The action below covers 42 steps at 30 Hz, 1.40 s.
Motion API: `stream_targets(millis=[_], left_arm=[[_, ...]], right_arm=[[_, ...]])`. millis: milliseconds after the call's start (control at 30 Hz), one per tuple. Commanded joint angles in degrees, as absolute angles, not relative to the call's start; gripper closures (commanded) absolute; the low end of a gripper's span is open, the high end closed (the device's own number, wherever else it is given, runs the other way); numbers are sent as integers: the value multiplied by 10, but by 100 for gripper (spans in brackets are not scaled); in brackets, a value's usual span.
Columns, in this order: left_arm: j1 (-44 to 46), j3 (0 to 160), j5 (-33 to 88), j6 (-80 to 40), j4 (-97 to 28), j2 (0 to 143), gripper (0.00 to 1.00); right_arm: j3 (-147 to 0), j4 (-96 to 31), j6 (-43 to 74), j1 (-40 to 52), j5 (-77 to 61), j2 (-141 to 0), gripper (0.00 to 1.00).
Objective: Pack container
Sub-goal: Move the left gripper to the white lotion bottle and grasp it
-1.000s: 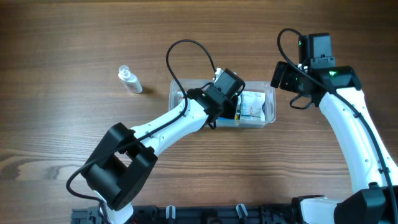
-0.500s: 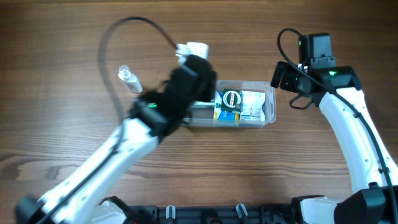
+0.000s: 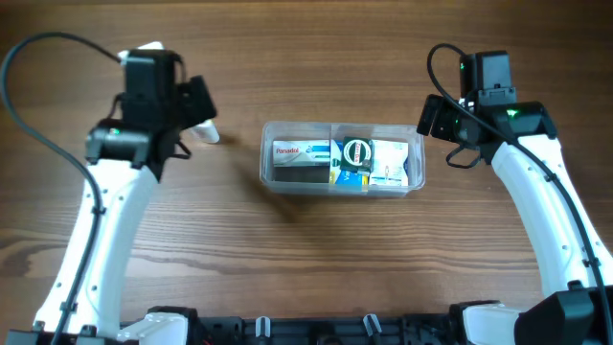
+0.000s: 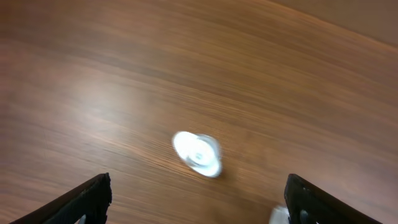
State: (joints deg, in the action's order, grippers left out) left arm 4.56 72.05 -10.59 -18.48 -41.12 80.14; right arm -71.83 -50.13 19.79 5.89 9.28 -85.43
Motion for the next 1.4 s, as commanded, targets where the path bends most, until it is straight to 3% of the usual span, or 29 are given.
stream_targets(millis=[0,300,667,900,1367], left_arm=[[4,721,-44,-153,-406,833,11],[3,721,-5,-99,-366,925,25],[3,721,-4,-91,-354,981,29],[3,721,-4,-57,-352,983,53],[3,721,-5,-2,-369,977,76]], right_arm=[[-724,-500,196,57,101,-861,0],[-724,-500,196,57,101,-861,0],[-724,-500,195,57,101,-861,0],[-724,-500,195,57,101,-861,0],[-724,-500,196,57,101,-861,0]])
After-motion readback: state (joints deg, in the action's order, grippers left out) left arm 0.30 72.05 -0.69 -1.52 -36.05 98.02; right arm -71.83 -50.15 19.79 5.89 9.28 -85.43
